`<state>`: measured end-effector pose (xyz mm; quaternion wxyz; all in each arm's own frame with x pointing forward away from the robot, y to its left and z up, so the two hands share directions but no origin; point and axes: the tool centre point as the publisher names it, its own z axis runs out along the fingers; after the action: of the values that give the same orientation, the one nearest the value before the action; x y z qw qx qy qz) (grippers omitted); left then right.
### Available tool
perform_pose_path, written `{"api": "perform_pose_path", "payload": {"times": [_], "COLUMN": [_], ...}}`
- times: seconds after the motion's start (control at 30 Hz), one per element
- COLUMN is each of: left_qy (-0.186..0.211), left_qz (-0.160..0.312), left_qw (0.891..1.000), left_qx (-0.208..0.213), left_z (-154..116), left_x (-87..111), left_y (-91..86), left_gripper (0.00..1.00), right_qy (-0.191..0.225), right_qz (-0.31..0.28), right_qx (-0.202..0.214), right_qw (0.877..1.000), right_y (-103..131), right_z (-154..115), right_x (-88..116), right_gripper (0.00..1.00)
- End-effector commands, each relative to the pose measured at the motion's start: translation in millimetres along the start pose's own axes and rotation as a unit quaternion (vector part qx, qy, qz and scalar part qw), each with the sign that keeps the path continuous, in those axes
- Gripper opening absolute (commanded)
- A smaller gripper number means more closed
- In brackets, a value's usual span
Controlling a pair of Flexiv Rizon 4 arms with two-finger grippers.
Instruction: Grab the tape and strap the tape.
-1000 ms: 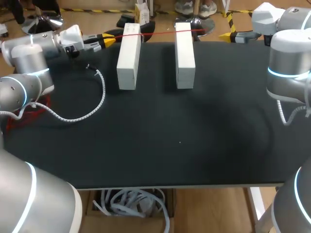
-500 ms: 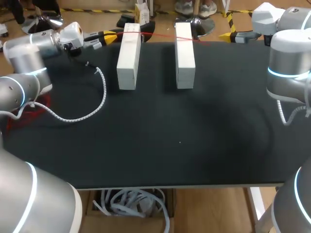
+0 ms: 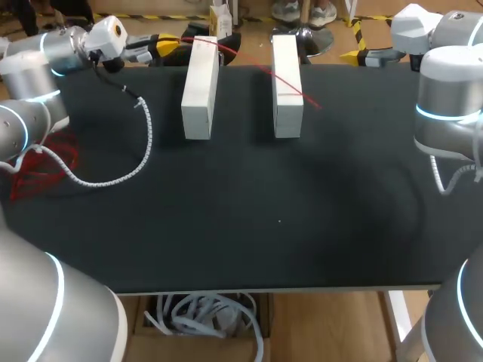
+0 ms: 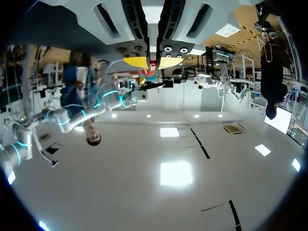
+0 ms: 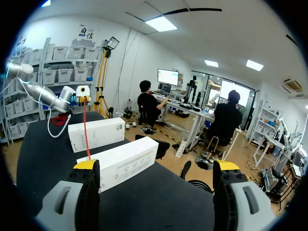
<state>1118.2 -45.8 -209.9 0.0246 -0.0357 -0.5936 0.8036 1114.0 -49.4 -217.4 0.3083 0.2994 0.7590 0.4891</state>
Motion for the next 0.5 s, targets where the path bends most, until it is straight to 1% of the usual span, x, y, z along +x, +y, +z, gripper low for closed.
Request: {"api": "perform_pose_path", "payload": {"times": [0.03, 0.23, 0.4, 0.47, 0.5], "left_qy": [0.009, -0.033, -0.077, -0.097, -0.111], "left_qz": [0.003, 0.003, -0.009, -0.019, -0.033], "left_qw": [1.000, 0.999, 0.997, 0.994, 0.991], "left_qx": [-0.003, 0.001, -0.003, -0.037, -0.060], "left_z": [6, 18, 19, 17, 15], "left_x": [9.1, 32.7, 47.5, 48.5, 46.9], "left_y": [-13.2, -26.0, -31.8, -32.8, -33.5], "left_gripper": [0.00, 0.00, 0.00, 0.00, 0.00], "right_qy": [0.001, 0.001, 0.001, 0.001, 0.001], "right_qz": [0.000, 0.000, 0.000, 0.000, 0.000], "right_qx": [0.001, 0.001, 0.001, 0.001, 0.001], "right_qw": [1.000, 1.000, 1.000, 1.000, 1.000], "right_y": [0, 0, 0, 0, 0], "right_z": [0, 0, 0, 0, 0], "right_x": [0, 0, 0, 0, 0], "right_gripper": [1.00, 1.00, 1.00, 1.00, 1.00]}}
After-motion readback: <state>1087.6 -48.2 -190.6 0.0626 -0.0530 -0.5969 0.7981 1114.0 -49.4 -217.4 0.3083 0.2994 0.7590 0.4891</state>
